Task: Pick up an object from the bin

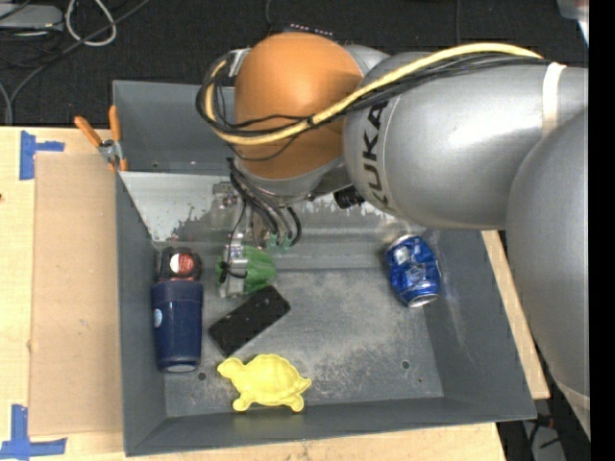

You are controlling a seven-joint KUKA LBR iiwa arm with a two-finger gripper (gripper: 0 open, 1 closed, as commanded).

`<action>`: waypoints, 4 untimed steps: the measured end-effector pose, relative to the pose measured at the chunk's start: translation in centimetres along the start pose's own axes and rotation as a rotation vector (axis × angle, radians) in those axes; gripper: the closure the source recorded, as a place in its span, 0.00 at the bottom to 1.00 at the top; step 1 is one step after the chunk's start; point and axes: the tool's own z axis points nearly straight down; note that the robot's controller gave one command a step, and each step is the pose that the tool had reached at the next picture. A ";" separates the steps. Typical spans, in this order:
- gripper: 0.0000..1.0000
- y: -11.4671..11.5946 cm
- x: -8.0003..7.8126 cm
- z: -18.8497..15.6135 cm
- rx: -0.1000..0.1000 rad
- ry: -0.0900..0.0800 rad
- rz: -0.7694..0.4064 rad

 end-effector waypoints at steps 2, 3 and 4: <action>0.00 -3.0 0.3 9.5 0.000 -0.008 -0.257; 0.00 -6.6 -0.4 7.8 -0.001 -0.012 -0.510; 0.00 -5.6 1.2 10.7 -0.001 -0.001 -0.679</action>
Offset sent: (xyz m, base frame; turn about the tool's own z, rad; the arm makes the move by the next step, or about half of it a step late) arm -0.0087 -0.0524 -0.1683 -0.4448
